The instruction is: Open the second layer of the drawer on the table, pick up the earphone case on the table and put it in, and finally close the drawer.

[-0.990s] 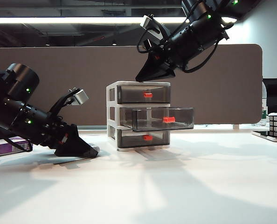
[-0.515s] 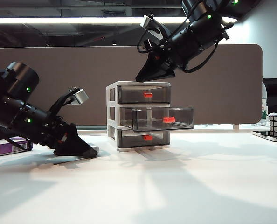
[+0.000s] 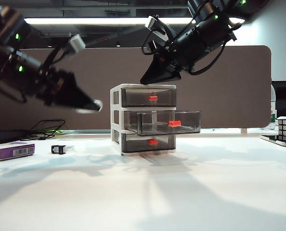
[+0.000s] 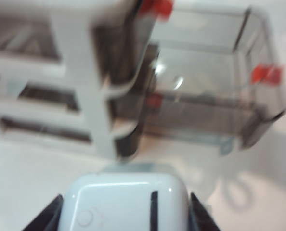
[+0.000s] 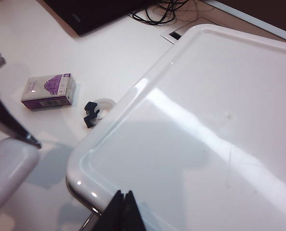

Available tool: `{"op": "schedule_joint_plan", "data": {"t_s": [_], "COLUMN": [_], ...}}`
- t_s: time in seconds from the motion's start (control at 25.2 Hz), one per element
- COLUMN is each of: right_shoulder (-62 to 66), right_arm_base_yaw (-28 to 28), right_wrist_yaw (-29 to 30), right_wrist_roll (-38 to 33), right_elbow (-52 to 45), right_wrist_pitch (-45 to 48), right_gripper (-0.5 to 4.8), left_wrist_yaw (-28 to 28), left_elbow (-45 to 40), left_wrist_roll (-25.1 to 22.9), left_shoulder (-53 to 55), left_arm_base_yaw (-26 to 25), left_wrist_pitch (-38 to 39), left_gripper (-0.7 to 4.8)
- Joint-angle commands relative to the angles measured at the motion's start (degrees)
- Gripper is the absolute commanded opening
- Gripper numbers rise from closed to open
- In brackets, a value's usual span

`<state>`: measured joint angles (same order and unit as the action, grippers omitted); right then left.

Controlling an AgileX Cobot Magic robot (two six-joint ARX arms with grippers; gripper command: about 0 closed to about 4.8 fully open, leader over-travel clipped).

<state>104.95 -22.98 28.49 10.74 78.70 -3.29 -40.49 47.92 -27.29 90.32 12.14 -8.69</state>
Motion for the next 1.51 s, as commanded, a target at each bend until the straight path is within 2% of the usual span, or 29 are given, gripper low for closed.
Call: {"op": "schedule_joint_plan", "data": {"t_s": [0.04, 0.16, 0.24, 0.4, 0.55, 1.03, 1.19, 1.39, 1.43, 1.47, 1.51], "right_shoulder": [-0.13, -0.13, -0.13, -0.13, -0.13, -0.13, -0.13, -0.13, -0.13, -0.13, -0.13], "right_arm_base_yaw": [-0.04, -0.04, -0.04, -0.15, -0.24, -0.39, -0.39, -0.42, -0.42, -0.42, -0.42], "right_wrist_yaw": [-0.09, -0.07, 0.13, 1.01, 1.88, 2.82, 3.58, 3.61, 3.61, 3.61, 3.58], "right_wrist_roll": [-0.28, -0.28, -0.31, -1.44, -1.77, -2.05, -2.05, -2.08, -2.08, -2.08, -2.05], "right_elbow": [-0.02, -0.02, -0.02, -0.02, -0.02, -0.02, -0.02, -0.02, -0.02, -0.02, -0.02], "right_wrist_pitch": [-1.22, -1.20, -1.22, -1.31, -1.68, -2.49, -3.17, -3.82, -3.80, -3.78, -3.76], "right_gripper": [-0.04, -0.04, -0.03, -0.03, -0.03, -0.04, -0.04, -0.04, -0.03, -0.03, -0.04], "left_wrist_yaw": [-0.77, -0.48, 2.40, 6.05, 7.28, 7.41, 10.99, 11.34, 11.30, 11.28, 11.26], "left_elbow": [0.20, 0.33, 0.52, 0.55, 3.30, 9.31, 9.86, 9.86, 9.86, 9.86, 9.86], "left_wrist_roll": [1.40, 1.33, 1.36, 2.08, 7.50, 10.14, 10.32, 10.36, 10.36, 10.36, 10.38], "left_shoulder": [-3.54, -5.25, -5.35, -4.90, -1.44, 8.20, 9.29, 9.31, 9.31, 9.31, 9.31], "left_arm_base_yaw": [3.30, 6.97, 11.08, 15.02, 15.63, 16.52, 16.52, 16.52, 16.52, 16.52, 16.52], "left_wrist_pitch": [0.92, 0.90, -0.68, -5.49, -8.48, -8.61, -8.31, -8.79, -8.76, -8.76, -8.76], "left_gripper": [1.93, 1.93, 1.92, 1.92, 1.92, 1.92, 1.92, 1.92, 2.00, 2.33, 2.93]}}
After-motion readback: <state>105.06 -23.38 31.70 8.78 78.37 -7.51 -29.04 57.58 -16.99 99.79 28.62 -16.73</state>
